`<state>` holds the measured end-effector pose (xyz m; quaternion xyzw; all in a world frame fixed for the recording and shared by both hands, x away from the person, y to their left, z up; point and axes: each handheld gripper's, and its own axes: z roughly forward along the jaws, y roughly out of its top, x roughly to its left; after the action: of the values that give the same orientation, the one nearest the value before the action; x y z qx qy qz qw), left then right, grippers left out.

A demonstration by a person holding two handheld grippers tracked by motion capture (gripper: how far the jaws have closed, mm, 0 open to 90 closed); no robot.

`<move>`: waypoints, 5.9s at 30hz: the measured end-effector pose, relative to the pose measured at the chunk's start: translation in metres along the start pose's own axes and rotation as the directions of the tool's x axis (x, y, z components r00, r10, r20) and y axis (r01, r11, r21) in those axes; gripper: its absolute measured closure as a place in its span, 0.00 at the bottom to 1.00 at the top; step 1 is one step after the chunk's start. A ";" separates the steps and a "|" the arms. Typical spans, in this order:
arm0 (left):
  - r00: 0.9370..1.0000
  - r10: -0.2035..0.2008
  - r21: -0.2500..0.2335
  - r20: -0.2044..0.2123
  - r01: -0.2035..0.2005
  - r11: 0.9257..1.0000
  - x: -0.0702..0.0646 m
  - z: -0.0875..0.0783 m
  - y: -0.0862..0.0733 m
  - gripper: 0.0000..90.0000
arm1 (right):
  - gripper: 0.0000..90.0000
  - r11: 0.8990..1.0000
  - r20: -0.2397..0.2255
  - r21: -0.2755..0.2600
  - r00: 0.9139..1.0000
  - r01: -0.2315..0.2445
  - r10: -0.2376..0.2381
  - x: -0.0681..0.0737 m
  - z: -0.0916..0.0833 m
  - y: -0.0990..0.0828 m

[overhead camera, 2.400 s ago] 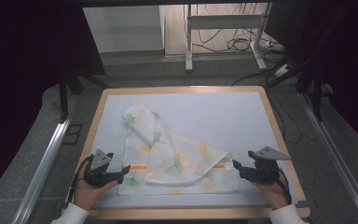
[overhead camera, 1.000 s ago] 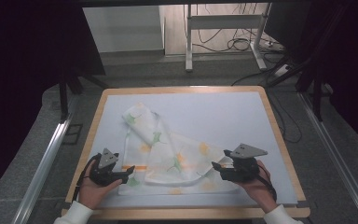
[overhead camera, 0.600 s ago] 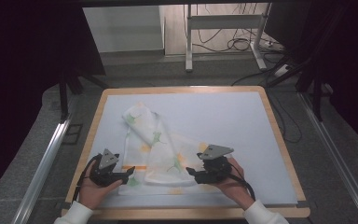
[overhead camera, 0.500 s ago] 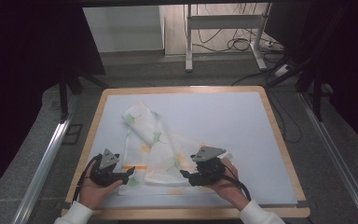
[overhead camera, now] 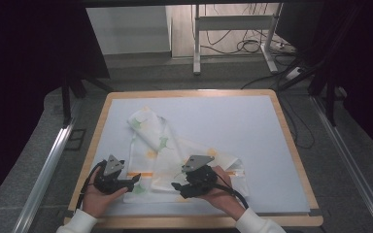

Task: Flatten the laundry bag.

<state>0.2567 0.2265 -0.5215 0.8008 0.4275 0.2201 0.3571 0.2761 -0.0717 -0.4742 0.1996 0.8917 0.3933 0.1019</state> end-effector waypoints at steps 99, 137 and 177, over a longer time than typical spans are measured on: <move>1.000 0.007 0.008 0.019 -0.007 1.000 -0.002 0.004 -0.001 0.23 | 0.98 0.999 -0.012 0.033 0.999 -0.038 0.039 -0.013 0.046 0.030; 1.000 0.022 0.011 0.006 -0.022 1.000 -0.002 0.004 -0.001 0.23 | 0.98 0.992 0.055 -0.064 0.992 -0.112 0.116 -0.062 -0.011 0.030; 1.000 0.029 0.022 0.012 -0.029 0.999 -0.003 0.006 0.000 0.23 | 0.98 0.965 0.198 -0.093 0.945 -0.246 0.260 -0.140 -0.035 -0.007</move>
<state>0.2585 0.2218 -0.5257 0.8121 0.4161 0.2159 0.3475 0.3884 -0.1602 -0.4527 0.3491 0.8292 0.4098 0.1503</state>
